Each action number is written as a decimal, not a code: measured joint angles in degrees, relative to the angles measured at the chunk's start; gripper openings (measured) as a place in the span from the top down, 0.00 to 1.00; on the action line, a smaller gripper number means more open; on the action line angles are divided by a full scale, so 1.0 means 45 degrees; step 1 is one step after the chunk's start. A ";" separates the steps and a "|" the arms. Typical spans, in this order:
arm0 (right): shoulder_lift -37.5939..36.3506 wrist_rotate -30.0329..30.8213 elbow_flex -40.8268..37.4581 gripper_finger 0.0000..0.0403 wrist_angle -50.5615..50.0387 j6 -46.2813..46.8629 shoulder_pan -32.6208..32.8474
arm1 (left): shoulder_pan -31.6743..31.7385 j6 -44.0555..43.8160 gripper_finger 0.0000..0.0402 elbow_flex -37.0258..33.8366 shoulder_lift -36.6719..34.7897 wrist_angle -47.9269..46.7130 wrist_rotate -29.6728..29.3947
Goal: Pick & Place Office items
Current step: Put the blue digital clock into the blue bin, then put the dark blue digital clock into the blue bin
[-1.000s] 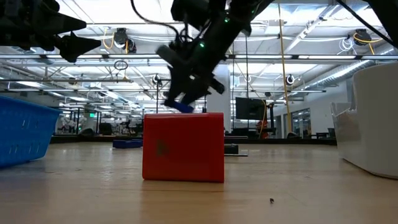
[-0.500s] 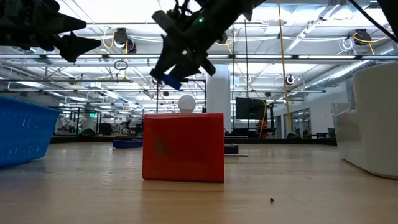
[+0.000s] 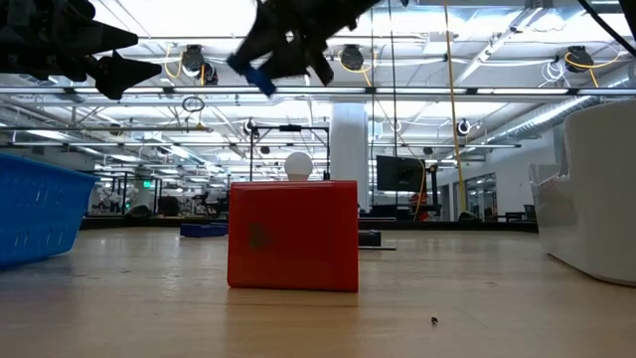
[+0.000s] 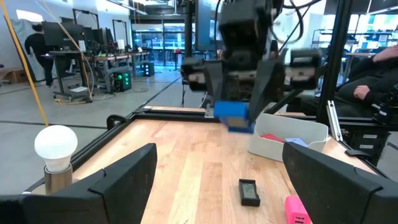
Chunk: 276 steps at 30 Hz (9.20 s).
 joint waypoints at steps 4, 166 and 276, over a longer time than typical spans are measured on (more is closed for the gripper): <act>-0.0176 0.0000 -0.0001 0.63 0.0028 -0.0041 0.0024 | -0.0004 0.0000 0.13 0.0000 0.0000 0.0000 0.0002; 0.1597 -1.0384 -0.0690 0.30 0.6795 0.7729 -0.1866 | -0.5015 0.3789 0.87 0.1938 0.9759 0.4482 0.4312; -0.5825 -0.3516 -1.0240 0.30 0.9579 -0.4754 0.0773 | 0.0162 -0.6215 0.57 0.9044 1.3097 -0.8954 -0.0494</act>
